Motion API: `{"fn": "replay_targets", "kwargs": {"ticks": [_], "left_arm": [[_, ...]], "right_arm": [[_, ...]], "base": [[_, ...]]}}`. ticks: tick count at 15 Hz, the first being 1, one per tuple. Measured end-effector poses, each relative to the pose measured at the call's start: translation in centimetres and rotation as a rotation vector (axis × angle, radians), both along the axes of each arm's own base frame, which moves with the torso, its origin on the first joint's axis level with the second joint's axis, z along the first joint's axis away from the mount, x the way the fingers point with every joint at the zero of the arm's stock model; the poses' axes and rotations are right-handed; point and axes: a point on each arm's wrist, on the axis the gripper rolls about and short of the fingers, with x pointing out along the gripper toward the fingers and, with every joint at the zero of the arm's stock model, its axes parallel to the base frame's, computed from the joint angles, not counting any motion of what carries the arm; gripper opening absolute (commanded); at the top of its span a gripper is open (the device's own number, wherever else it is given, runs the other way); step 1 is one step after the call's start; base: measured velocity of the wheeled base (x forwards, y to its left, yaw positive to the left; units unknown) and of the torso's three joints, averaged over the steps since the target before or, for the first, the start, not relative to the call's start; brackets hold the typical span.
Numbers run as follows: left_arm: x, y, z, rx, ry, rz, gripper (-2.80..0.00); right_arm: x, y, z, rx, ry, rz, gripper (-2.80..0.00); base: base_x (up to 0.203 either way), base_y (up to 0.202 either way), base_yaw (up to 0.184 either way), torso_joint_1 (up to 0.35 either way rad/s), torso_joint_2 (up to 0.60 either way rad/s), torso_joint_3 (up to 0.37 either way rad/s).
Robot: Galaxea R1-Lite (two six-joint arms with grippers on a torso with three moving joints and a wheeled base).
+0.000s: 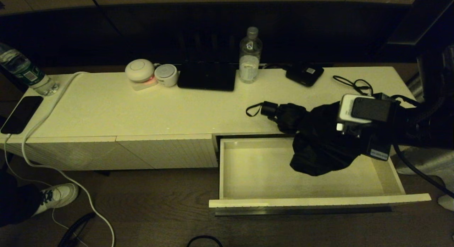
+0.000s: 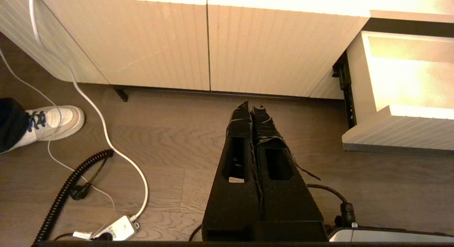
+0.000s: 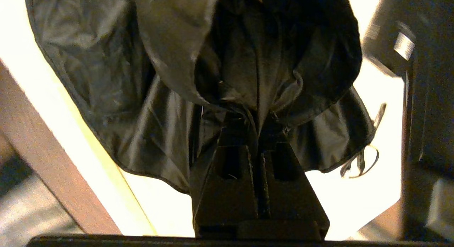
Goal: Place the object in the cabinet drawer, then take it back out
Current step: Take the umbrella out of the drawer and put it on the table
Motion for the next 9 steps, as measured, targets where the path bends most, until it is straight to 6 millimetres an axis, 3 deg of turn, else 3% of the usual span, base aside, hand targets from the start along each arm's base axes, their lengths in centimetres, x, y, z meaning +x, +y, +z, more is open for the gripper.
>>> {"fn": "replay_targets", "kwargs": {"ticks": [4, 9], "left_arm": [[0.0, 0.0, 0.0, 0.0, 0.0, 0.0, -2.8], [0.0, 0.0, 0.0, 0.0, 0.0, 0.0, -2.8]], "right_arm": [[1.7, 2.0, 1.6, 0.257, 0.001, -0.161, -2.8], [4.2, 4.5, 1.7, 0.521, 0.042, -0.333, -2.8]], "base": [[0.0, 0.0, 0.0, 0.0, 0.0, 0.0], [0.0, 0.0, 0.0, 0.0, 0.0, 0.0]]}}
